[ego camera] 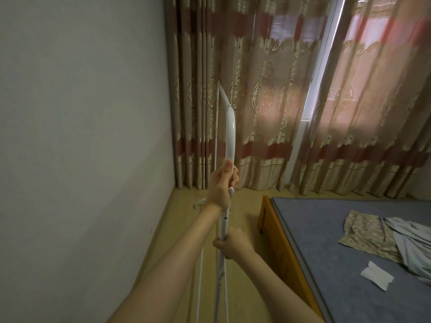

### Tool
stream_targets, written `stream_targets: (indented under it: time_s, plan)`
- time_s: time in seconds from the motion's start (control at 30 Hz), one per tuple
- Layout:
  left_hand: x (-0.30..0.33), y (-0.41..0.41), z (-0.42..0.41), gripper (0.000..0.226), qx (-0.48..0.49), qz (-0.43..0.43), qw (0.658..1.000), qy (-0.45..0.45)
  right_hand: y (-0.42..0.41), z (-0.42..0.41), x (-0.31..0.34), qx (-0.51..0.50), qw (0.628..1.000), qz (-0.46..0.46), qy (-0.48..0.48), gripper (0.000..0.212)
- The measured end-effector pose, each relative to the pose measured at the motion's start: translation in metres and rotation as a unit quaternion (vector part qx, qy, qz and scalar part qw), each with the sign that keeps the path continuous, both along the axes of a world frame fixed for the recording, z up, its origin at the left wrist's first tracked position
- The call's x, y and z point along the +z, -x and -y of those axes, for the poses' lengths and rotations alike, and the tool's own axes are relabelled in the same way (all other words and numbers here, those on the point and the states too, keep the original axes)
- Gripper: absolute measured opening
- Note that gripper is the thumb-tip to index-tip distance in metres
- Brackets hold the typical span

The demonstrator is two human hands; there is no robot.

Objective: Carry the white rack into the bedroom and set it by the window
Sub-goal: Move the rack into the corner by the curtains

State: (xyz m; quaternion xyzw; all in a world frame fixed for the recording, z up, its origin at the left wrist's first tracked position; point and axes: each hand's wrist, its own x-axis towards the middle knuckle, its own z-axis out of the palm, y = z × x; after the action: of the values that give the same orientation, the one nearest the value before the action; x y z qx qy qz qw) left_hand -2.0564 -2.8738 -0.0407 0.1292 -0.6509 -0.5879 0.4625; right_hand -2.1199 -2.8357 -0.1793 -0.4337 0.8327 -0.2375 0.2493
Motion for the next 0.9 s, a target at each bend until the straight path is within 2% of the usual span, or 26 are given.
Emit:
stream_targets:
  time_s: [0.13,0.53,0.73,0.9]
  plan:
    - [-0.001,0.019,0.024,0.054,-0.004,-0.007,1.0,0.009,0.018,0.024,0.001,0.006,1.0,0.003,0.008,0.022]
    - [-0.003,0.069,0.1,0.048,0.006,0.002,1.0,-0.014,0.064,0.091,0.009,0.023,1.0,-0.005,0.004,0.014]
    - [0.0,0.097,0.132,0.049,0.002,-0.002,1.0,-0.019,0.091,0.127,0.011,0.013,1.0,0.008,0.005,0.025]
    - [0.001,0.115,0.159,0.047,0.004,-0.002,1.0,-0.029,0.108,0.152,0.014,0.012,1.0,-0.01,0.004,0.025]
